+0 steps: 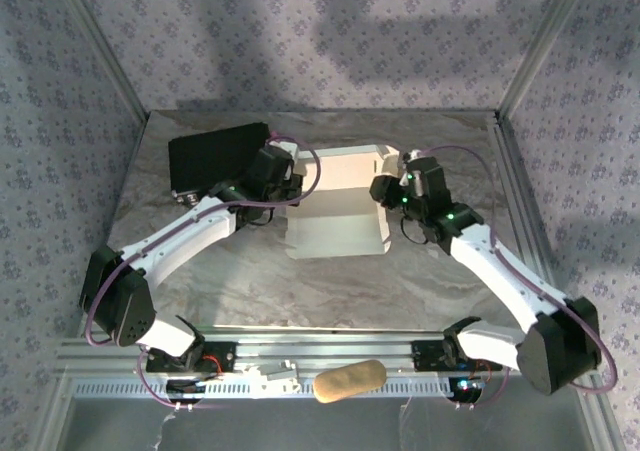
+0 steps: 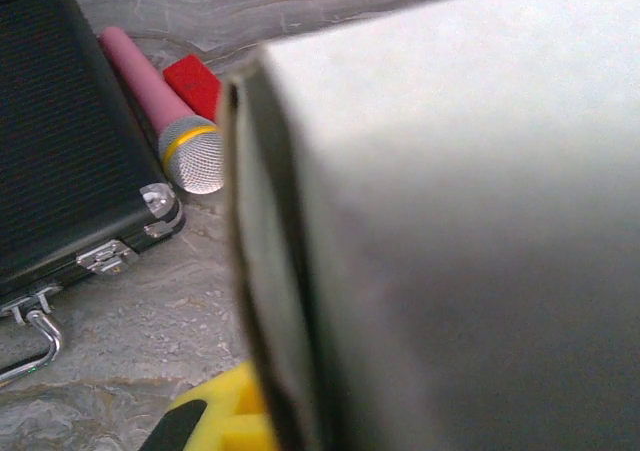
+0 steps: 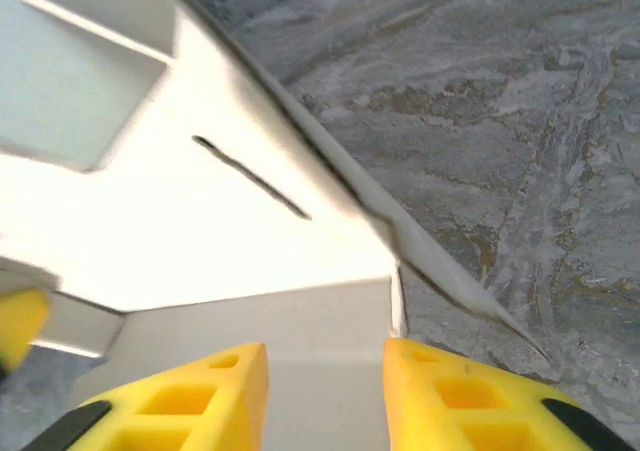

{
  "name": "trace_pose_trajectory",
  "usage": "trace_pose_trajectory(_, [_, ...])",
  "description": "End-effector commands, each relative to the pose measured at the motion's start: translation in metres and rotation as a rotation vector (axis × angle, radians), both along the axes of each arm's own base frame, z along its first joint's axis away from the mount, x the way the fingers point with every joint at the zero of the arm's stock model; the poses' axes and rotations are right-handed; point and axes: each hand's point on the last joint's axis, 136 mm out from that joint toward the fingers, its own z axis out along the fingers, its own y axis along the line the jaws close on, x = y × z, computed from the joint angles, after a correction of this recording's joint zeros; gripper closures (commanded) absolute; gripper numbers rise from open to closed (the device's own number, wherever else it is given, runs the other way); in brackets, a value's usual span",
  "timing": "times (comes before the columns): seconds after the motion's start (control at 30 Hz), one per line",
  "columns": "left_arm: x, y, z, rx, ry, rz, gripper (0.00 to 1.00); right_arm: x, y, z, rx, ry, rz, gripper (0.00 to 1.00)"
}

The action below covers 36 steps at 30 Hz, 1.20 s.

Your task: Fold the paper box

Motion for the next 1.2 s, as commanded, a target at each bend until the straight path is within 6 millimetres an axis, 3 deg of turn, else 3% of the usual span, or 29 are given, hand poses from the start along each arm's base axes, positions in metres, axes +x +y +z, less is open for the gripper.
trace_pose_trajectory(0.0, [0.003, 0.004, 0.016, -0.051, -0.04, 0.005, 1.0, -0.017, -0.013, 0.005, 0.056, 0.033, 0.048, 0.59])
trace_pose_trajectory(0.27, [0.006, 0.009, 0.021, -0.045, -0.071, 0.005, 1.0, -0.037, -0.004, -0.021, 0.34, 0.181, 0.155, 0.55])
trace_pose_trajectory(0.43, [0.006, 0.009, 0.021, -0.049, -0.069, 0.002, 1.0, -0.032, 0.0, -0.024, 0.435, 0.207, 0.169, 0.53])
trace_pose_trajectory(0.77, [0.006, 0.007, 0.023, -0.06, -0.068, -0.002, 1.0, -0.023, 0.004, -0.038, 0.523, 0.242, 0.146, 0.61])
trace_pose_trajectory(1.17, [0.005, 0.008, 0.023, -0.077, -0.071, 0.01, 1.0, -0.016, 0.0, -0.055, 0.614, 0.294, 0.09, 0.93])
